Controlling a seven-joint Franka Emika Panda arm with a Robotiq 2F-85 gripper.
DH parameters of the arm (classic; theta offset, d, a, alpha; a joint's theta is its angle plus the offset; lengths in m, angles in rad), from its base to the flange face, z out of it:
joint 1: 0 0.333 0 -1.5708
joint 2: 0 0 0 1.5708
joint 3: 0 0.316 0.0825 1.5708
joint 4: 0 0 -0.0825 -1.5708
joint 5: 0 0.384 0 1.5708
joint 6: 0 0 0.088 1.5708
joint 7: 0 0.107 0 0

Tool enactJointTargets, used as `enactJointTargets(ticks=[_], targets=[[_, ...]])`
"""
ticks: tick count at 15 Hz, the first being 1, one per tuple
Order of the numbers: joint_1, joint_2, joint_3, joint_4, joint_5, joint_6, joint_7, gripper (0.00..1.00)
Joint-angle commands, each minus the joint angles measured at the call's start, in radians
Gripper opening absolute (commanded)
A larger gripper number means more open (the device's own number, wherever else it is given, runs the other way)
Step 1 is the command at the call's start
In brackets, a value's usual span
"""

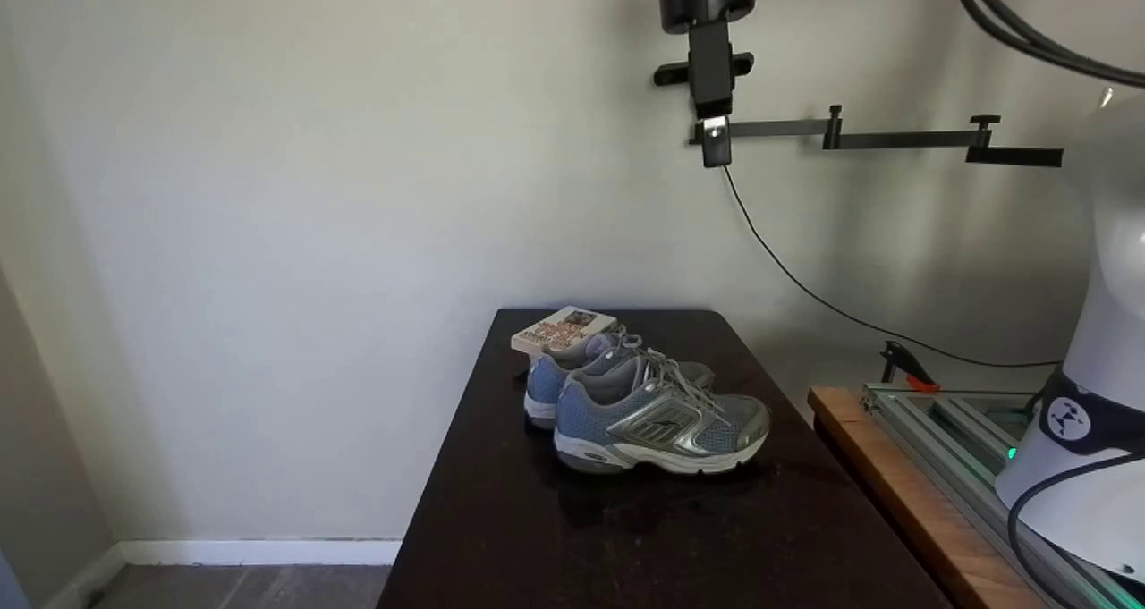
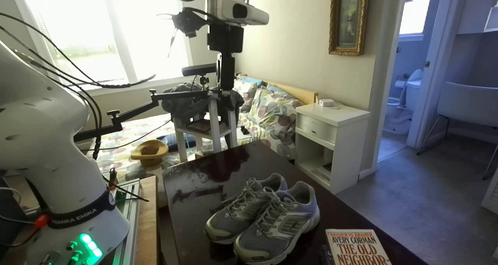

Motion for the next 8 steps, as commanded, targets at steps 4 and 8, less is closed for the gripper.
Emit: enactJointTargets(ticks=[4,8], targets=[[-0.036,0.003,0.03,-0.158,-0.082,0.238,0.181,1.0],[-0.024,0.013,0.018,-0.172,-0.053,0.263,0.138,1.0]])
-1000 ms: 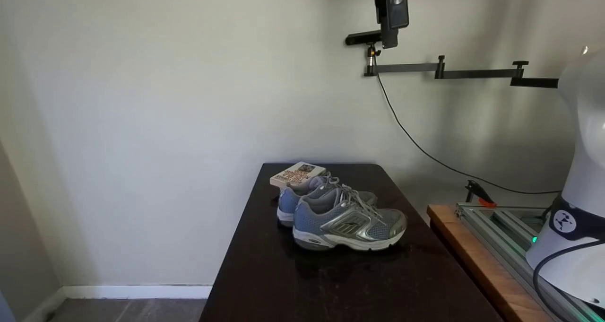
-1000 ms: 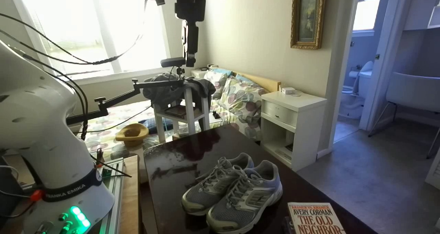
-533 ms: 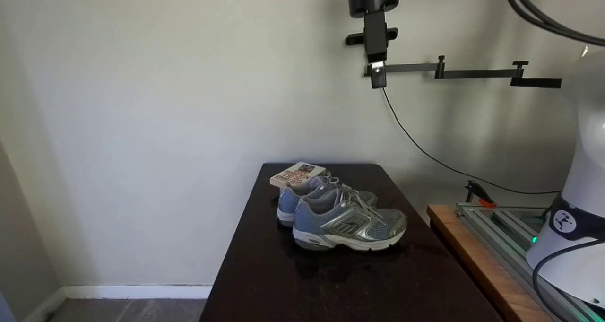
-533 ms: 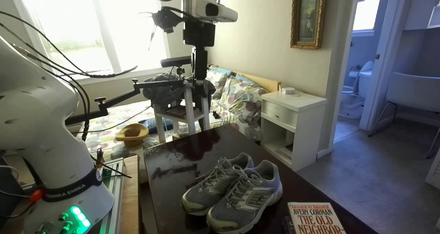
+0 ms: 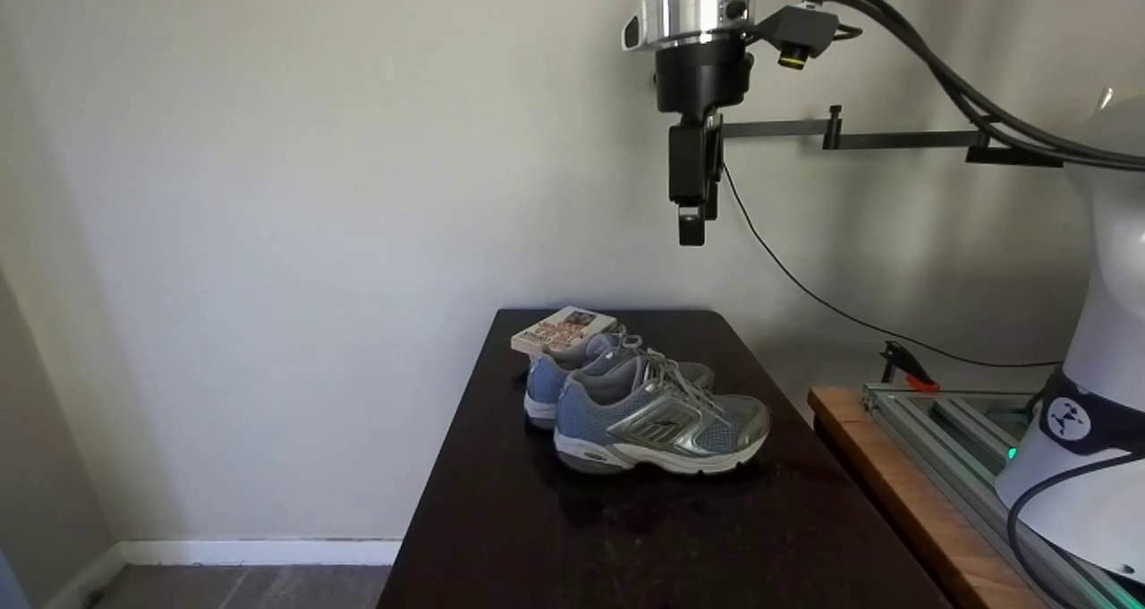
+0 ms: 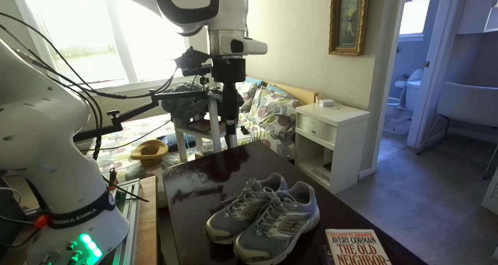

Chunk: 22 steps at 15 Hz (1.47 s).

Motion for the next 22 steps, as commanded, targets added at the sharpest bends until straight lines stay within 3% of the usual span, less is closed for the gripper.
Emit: enactJointTargets(ticks=[1,6,9,15,19,22], targets=[[-0.005,0.0,0.004,-0.011,0.002,0.015,-0.002,1.0],[-0.005,0.0,0.005,-0.02,0.002,0.026,-0.002,1.0],[-0.015,0.119,-0.006,0.006,0.038,0.007,0.048,1.0],[-0.028,0.302,0.003,0.021,-0.022,0.011,0.234,1.0],[-0.004,0.384,0.001,0.026,-0.083,0.018,0.218,1.0],[0.008,0.43,-0.009,0.02,-0.115,0.087,0.212,1.0]])
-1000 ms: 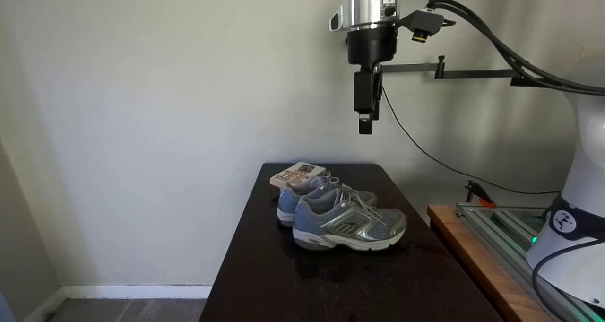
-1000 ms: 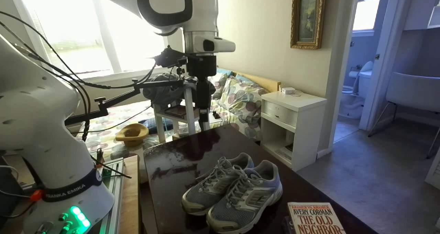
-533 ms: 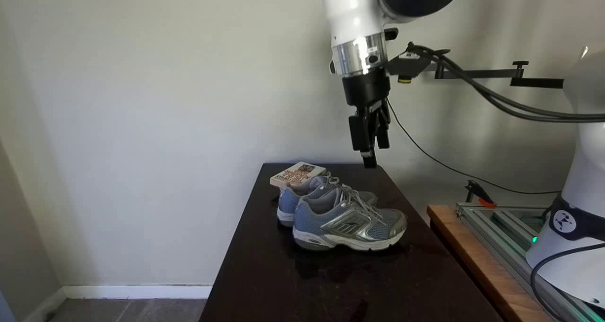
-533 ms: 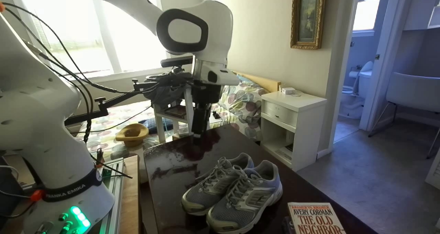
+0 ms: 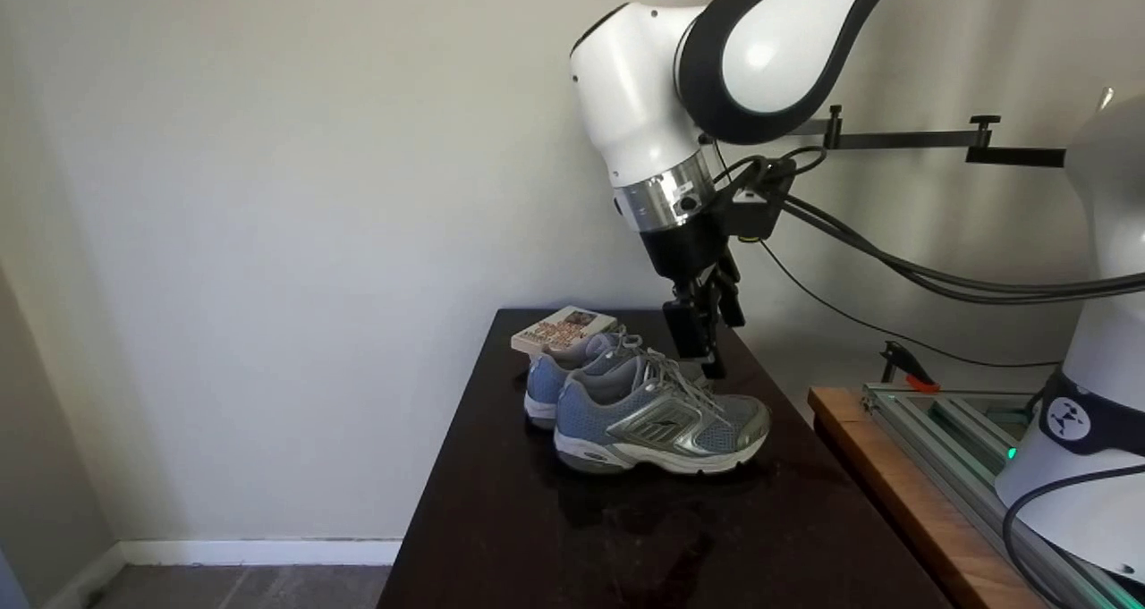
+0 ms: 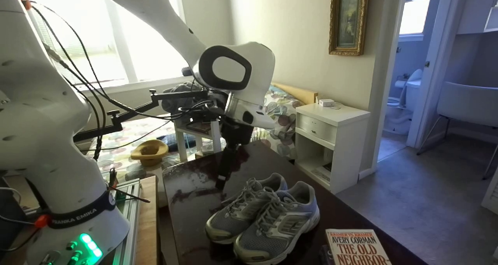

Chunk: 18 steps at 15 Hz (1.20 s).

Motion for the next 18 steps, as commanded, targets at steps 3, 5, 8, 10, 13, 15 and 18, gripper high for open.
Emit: enactJointTargets(ticks=[3,5,8,10,13,15,18], targets=[[0.018,0.086,-0.017,0.012,-0.022,0.129,0.005,1.0],[0.019,0.106,-0.023,0.011,-0.021,0.171,-0.001,1.0],[0.023,0.134,-0.028,0.01,-0.019,0.211,-0.011,0.78],[0.025,0.145,-0.03,0.012,-0.005,0.222,-0.024,0.6],[0.029,0.155,-0.033,0.012,0.001,0.232,-0.032,0.38],[0.032,0.157,-0.033,0.013,0.002,0.234,-0.037,0.24],[0.035,0.161,-0.033,0.018,0.01,0.22,-0.04,0.04]])
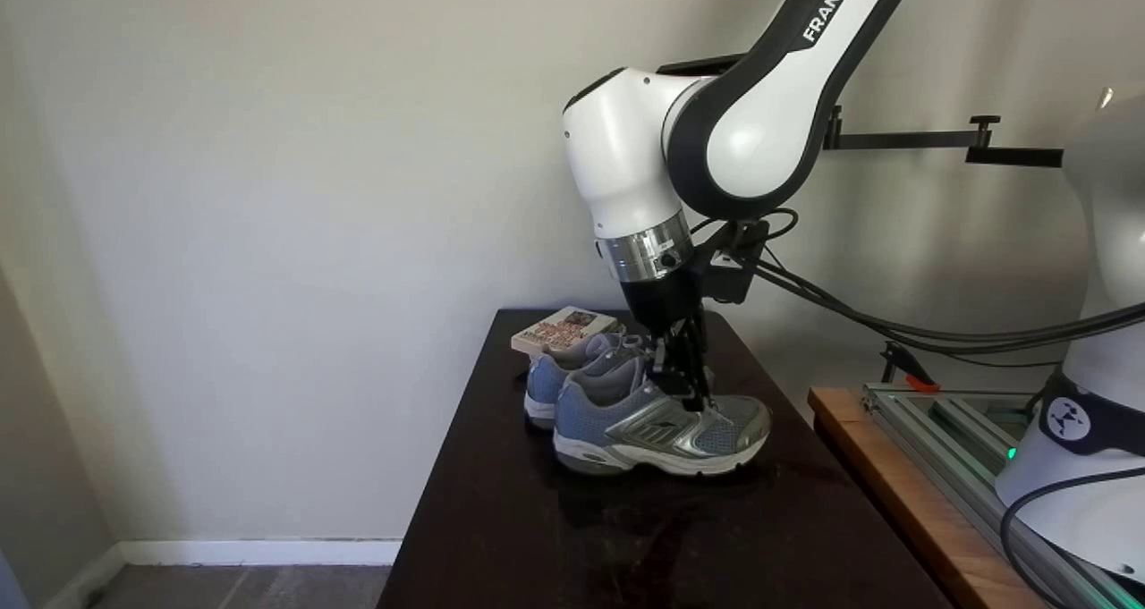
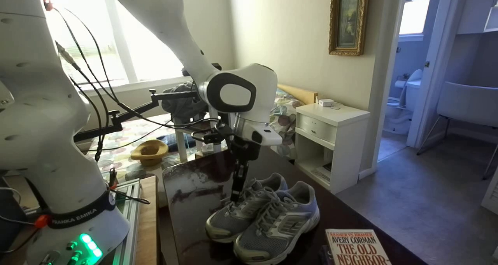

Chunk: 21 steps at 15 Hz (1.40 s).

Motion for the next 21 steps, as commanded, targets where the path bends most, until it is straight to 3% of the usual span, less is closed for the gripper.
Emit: enactJointTargets(ticks=[1,10,11,14,15,16,18,21], targets=[[0.018,0.02,-0.015,0.017,0.021,-0.003,-0.024,0.01],[0.022,0.011,-0.017,0.02,0.005,-0.021,-0.018,0.01],[0.023,0.01,-0.016,0.02,0.006,-0.023,-0.02,0.28],[0.026,0.01,-0.015,0.021,0.005,-0.024,-0.021,0.44],[0.028,0.011,-0.015,0.021,0.004,-0.023,-0.02,0.1],[0.03,0.012,-0.015,0.021,0.004,-0.022,-0.022,0.11],[0.032,0.01,-0.014,0.021,0.006,-0.023,-0.024,0.0],[0.033,0.003,-0.013,0.022,0.011,-0.03,-0.028,0.0]])
